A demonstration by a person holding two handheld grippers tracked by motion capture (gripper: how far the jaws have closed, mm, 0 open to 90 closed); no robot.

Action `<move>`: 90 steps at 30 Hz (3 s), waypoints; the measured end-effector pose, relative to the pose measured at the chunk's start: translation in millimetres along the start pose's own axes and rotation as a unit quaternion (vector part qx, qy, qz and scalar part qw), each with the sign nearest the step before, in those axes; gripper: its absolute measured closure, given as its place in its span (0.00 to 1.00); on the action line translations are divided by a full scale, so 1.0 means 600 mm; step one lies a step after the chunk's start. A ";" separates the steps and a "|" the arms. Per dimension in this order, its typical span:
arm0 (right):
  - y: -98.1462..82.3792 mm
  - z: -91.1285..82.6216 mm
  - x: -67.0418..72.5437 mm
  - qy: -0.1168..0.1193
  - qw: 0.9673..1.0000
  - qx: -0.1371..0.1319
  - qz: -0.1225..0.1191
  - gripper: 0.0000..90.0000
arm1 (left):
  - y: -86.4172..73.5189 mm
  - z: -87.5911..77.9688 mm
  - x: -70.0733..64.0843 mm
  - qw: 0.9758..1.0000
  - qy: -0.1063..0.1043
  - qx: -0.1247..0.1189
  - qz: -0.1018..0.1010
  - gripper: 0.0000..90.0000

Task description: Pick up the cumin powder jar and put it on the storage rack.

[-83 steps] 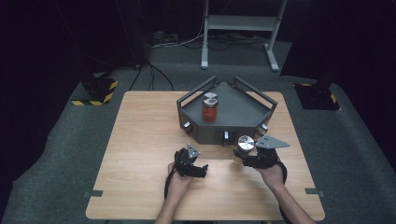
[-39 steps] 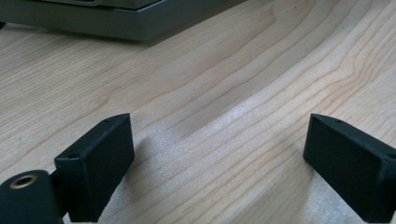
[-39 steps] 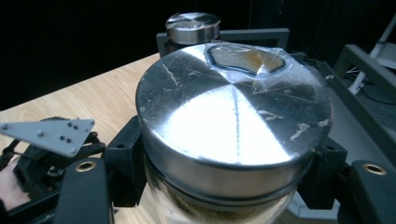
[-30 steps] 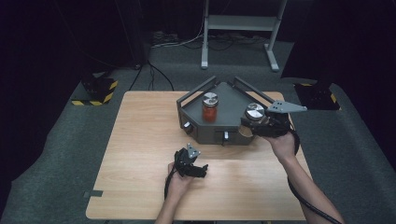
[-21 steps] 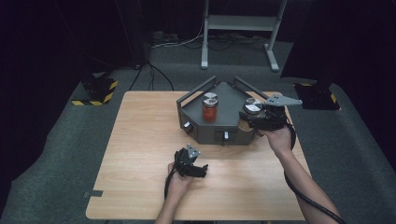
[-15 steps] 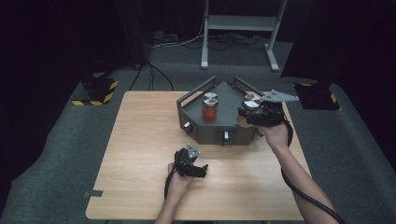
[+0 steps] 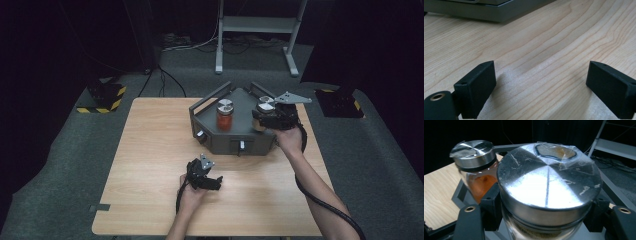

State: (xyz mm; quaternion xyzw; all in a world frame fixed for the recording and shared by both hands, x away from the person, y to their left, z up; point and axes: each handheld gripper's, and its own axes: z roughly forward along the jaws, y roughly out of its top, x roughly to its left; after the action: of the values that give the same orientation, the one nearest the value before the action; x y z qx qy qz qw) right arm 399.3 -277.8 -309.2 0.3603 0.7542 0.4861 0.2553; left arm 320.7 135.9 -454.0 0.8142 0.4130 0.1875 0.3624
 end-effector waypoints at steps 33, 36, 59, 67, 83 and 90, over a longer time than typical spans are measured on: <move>-0.011 0.033 -0.004 -0.014 0.999 0.027 0.012 0.35 | 0.000 0.000 0.000 1.000 0.000 0.000 0.001 0.10; -0.016 0.034 -0.006 -0.014 0.999 0.025 0.014 0.35 | 0.000 0.000 0.000 1.000 0.001 0.000 0.001 0.10; -0.029 0.041 -0.006 -0.010 1.000 0.027 0.011 0.34 | -0.002 -0.001 0.003 1.000 -0.002 -0.002 -0.003 0.10; -0.036 0.044 -0.010 -0.003 1.000 0.023 0.020 0.25 | -0.001 -0.001 0.002 1.000 -0.004 -0.001 0.000 0.10; -0.061 0.020 -0.026 0.018 0.999 -0.006 0.041 0.11 | -0.001 -0.001 0.000 1.000 -0.001 0.000 0.001 0.10; -0.082 -0.012 -0.034 0.017 0.999 -0.018 0.040 0.11 | -0.001 -0.001 0.000 1.000 -0.001 0.000 0.002 0.10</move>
State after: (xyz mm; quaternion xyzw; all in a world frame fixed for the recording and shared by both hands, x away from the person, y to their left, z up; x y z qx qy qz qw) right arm 392.2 -311.0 -350.7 0.3770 0.7347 0.5154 0.2290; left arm 320.0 136.3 -454.1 0.8149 0.4113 0.1875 0.3629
